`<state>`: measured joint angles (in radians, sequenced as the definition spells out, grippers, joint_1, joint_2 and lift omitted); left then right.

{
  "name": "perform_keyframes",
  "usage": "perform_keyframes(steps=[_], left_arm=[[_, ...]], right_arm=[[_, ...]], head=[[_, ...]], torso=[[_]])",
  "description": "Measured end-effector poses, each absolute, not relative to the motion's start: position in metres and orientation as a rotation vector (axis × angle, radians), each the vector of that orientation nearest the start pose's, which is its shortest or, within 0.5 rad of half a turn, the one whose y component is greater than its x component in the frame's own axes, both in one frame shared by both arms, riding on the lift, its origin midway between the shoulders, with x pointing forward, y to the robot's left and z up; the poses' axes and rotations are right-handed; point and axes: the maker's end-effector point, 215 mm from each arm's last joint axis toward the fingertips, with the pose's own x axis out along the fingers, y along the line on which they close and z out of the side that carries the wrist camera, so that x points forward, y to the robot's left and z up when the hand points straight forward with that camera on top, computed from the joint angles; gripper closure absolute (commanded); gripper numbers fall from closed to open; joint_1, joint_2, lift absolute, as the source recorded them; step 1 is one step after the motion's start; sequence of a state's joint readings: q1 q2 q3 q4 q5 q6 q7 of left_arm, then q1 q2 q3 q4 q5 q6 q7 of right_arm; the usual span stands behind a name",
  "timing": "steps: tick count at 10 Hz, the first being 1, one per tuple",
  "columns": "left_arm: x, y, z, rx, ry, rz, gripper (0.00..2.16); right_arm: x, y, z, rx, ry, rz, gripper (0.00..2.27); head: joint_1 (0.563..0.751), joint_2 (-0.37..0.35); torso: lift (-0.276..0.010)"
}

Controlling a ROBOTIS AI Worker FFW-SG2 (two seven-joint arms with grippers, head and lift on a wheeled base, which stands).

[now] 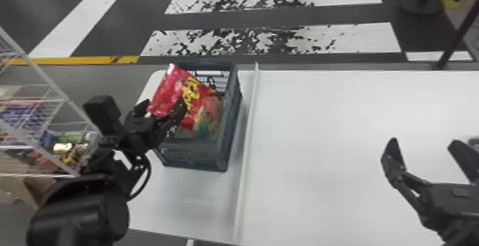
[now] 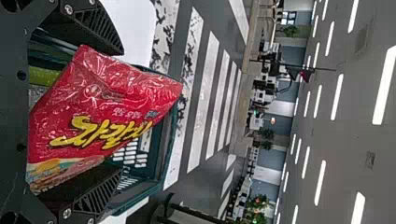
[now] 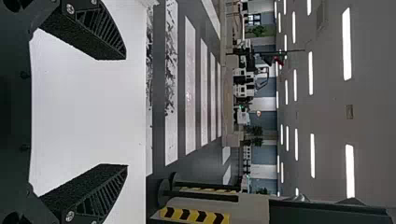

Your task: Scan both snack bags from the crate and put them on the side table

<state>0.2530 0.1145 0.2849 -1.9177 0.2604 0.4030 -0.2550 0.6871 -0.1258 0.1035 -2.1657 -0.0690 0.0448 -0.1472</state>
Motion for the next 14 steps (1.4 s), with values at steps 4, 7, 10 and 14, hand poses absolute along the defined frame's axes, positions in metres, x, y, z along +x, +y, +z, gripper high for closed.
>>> perform_keyframes(steps=[4, 7, 10, 14], left_arm=[[0.507, 0.327, -0.368, -0.13, 0.241, -0.085, 0.7], [0.512, 0.321, -0.373, -0.106, 0.268, -0.095, 1.5], [0.503, 0.317, -0.394, -0.09, 0.366, -0.122, 2.13], [0.493, 0.327, -0.33, -0.097, 0.259, -0.11, 2.13]], right_arm=[[0.386, -0.207, -0.369, 0.017, 0.155, 0.007, 0.1], [0.386, -0.208, -0.371, 0.016, 0.161, 0.005, 0.1], [0.386, -0.208, -0.373, 0.018, 0.167, 0.004, 0.1], [0.386, -0.207, -0.373, 0.02, 0.167, 0.005, 0.1]], head=[[0.695, 0.15], [0.695, 0.142], [0.695, 0.134], [0.695, 0.153]], torso=[[-0.087], [-0.087], [-0.087], [-0.087]])
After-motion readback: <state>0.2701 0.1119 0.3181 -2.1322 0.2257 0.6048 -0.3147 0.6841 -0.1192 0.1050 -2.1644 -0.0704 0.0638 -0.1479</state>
